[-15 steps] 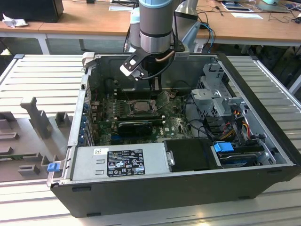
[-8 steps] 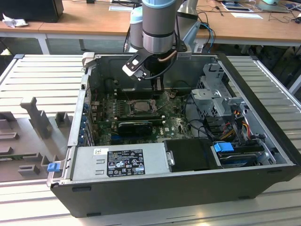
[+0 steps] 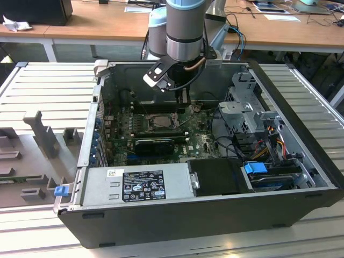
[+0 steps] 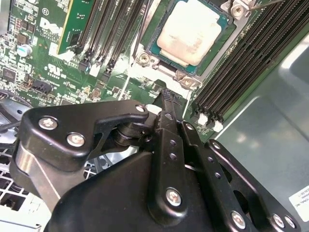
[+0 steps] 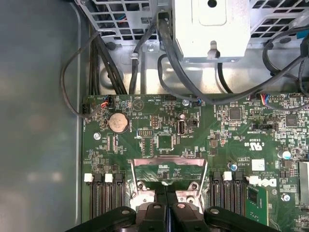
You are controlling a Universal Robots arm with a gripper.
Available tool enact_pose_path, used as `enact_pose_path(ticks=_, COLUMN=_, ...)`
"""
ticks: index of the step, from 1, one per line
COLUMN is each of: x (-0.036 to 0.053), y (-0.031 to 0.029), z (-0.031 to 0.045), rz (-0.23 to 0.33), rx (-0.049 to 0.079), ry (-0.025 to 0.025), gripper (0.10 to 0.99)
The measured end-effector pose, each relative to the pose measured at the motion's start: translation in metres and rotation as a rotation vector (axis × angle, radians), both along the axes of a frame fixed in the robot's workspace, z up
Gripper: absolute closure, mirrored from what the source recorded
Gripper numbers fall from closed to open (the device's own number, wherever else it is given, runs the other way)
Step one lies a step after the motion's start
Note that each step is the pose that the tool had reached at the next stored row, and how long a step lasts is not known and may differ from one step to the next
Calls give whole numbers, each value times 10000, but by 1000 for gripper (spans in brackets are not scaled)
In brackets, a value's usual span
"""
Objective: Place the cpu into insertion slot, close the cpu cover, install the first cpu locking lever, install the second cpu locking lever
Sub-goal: 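Close the cpu cover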
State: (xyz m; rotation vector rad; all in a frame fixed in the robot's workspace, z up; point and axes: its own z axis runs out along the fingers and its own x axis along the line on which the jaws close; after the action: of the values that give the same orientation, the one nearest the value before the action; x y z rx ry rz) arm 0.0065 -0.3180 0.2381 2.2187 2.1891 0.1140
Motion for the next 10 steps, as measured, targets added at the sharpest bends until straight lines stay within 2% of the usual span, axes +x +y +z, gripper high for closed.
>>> enact_pose_path(ticks=5, x=5, y=0, z=14, rz=-1, rx=-1, ry=0, gripper=980)
enact_pose_path(ticks=10, x=5, y=0, z=63, rz=-1, rx=0, ry=-1, gripper=980)
